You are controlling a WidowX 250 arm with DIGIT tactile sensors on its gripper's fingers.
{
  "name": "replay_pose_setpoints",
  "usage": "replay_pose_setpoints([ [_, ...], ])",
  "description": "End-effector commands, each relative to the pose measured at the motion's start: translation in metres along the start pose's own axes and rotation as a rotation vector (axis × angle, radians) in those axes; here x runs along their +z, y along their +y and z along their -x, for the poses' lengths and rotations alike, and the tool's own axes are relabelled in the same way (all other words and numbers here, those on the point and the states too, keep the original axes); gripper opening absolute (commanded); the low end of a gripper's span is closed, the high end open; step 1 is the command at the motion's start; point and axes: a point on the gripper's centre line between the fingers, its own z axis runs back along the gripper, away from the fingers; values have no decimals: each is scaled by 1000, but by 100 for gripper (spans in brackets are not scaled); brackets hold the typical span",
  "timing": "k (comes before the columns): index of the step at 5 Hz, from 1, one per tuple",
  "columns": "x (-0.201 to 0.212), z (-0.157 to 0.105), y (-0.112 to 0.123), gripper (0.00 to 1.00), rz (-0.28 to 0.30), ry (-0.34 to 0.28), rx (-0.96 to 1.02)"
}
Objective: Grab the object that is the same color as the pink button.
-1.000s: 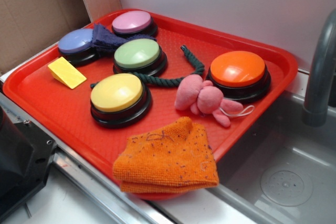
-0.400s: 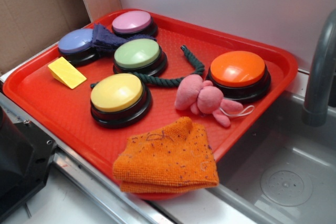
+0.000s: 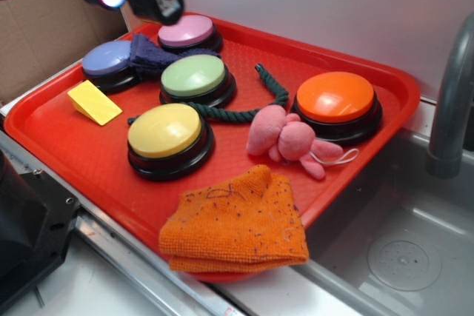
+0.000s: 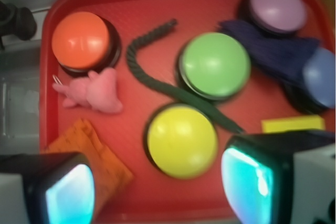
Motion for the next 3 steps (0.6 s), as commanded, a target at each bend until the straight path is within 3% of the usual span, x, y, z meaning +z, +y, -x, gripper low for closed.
replay_pose_setpoints([
  [1, -53, -29, -24, 100, 120, -10, -127],
  [3, -91, -37, -35, 100, 104, 68, -99],
])
